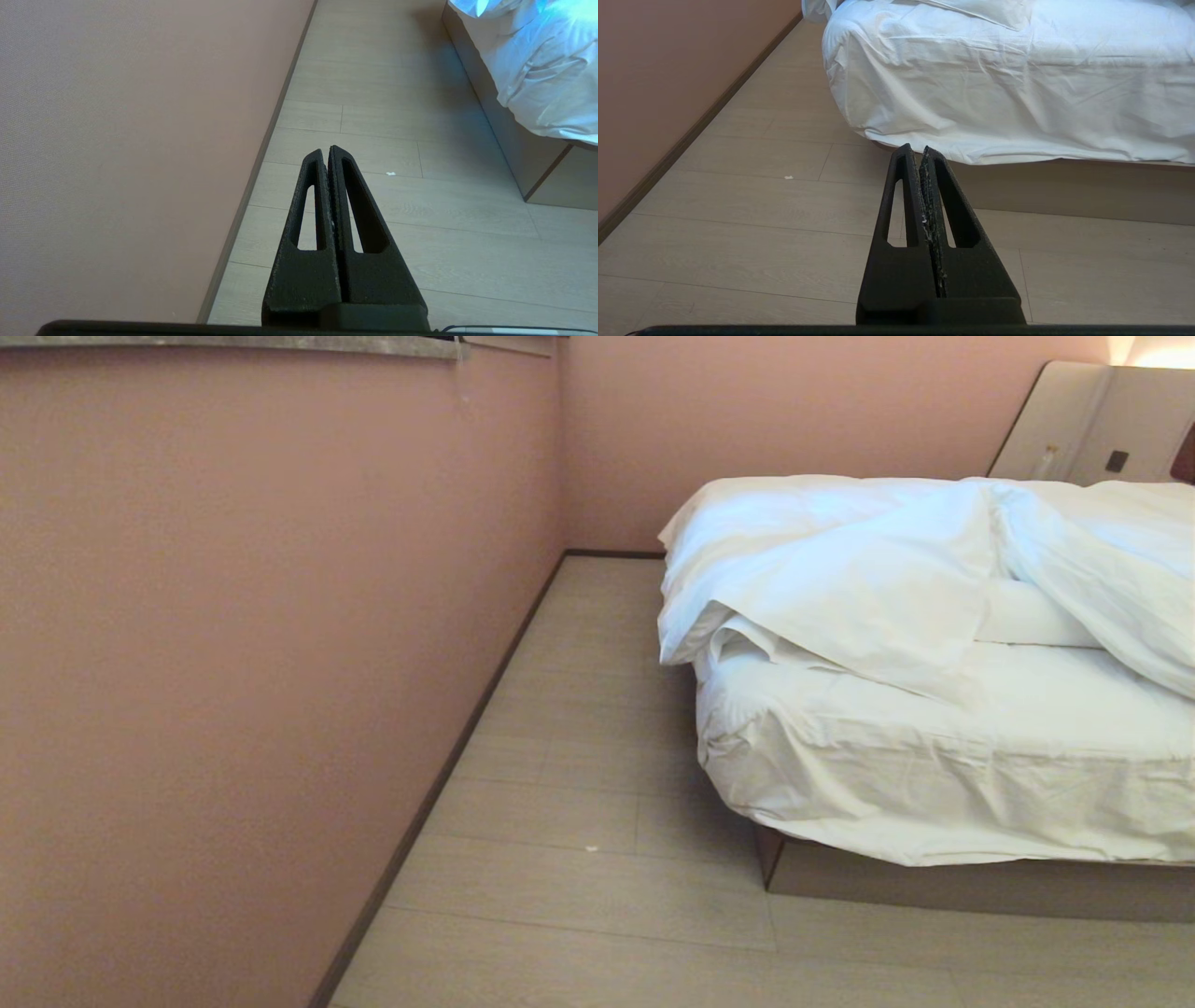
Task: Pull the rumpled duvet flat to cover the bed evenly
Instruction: Hold the folded corner of the quilt
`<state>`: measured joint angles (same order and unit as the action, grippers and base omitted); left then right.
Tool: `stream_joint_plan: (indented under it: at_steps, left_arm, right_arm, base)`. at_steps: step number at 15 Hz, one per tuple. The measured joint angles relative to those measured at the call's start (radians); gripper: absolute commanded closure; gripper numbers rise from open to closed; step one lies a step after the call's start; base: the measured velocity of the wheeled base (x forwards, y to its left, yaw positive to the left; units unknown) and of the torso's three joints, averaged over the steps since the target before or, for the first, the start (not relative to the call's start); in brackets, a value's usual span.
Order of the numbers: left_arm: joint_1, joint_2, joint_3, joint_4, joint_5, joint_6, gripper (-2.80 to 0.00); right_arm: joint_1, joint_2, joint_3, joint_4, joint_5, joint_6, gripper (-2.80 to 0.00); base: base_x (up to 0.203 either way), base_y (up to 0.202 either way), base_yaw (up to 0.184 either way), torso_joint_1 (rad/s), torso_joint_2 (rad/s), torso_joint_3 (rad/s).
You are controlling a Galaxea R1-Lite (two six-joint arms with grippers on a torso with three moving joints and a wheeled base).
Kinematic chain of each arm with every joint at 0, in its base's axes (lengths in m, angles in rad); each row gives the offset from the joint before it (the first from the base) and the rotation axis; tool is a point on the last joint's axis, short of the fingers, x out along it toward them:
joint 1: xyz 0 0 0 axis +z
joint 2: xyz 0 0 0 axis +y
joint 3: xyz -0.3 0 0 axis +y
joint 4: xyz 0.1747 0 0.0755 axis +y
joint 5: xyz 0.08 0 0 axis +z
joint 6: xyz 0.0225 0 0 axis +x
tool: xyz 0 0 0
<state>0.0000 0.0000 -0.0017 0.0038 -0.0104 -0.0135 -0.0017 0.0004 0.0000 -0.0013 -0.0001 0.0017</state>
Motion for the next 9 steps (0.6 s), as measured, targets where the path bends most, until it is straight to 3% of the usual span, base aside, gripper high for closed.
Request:
stream_joint_plan:
  at_steps: [3,9]
  left_arm:
    - [0.000,0.000,0.000,0.000,0.000,0.002,0.00]
    - [0.000,0.000,0.000,0.001,0.000,0.000,0.00]
  right_arm:
    - [0.000,0.000,0.000,0.000,0.001,0.000,0.00]
    - [0.000,0.000,0.000,0.000,0.001,0.000,0.00]
  base:
    - [0.073,0.000,0.000,0.000,0.00,0.001]
    - [0.199,0.000,0.001,0.002,0.00,0.003]
